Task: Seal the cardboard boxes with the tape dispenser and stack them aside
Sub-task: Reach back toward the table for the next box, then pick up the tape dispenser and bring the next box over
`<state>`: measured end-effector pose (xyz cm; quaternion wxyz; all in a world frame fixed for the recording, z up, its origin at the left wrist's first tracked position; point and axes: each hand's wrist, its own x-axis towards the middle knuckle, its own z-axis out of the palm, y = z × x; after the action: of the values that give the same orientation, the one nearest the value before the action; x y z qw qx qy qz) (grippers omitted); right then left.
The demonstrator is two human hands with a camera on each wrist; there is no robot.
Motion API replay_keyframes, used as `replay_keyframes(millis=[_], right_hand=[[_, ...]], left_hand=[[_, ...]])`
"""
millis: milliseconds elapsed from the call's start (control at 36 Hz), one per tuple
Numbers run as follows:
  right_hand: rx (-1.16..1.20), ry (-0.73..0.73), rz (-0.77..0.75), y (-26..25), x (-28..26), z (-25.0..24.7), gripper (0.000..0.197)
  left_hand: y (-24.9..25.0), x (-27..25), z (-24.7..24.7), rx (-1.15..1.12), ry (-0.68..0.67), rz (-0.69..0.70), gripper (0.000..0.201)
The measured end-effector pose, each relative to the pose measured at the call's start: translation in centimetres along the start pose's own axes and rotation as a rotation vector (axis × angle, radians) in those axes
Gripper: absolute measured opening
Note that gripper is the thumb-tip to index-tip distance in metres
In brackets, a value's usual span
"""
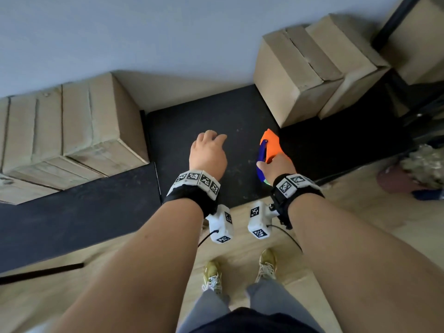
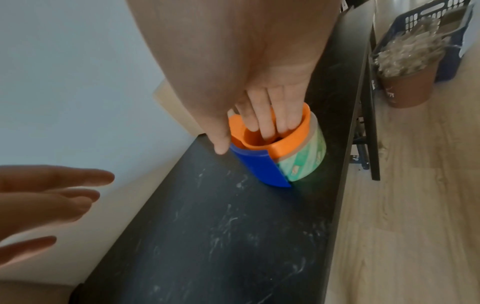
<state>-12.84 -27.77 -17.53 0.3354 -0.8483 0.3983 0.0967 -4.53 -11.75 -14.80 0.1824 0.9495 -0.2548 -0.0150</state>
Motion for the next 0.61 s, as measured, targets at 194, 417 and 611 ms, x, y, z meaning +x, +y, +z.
replay_keyframes(millis=[194,417,611], right_hand=[[0.092,-0.081,-0.166,0.8,2.1,0.2,0.098],[-0.026,-0.278,0.070,1.2,3.4,-2.1,0.036],[-0.040,-0.239,0.073,3.0,4.5,-7.6,0.040]], left_hand=[[2.3,1.5,1.6,0.002,-0.002,-0.062,0.045],[5.9,3.4,2.4,-0.013,-0.002,-0.091,0.045],[11.7,6.4,2.1,-0.043,-0.038,-0.060,0.046]])
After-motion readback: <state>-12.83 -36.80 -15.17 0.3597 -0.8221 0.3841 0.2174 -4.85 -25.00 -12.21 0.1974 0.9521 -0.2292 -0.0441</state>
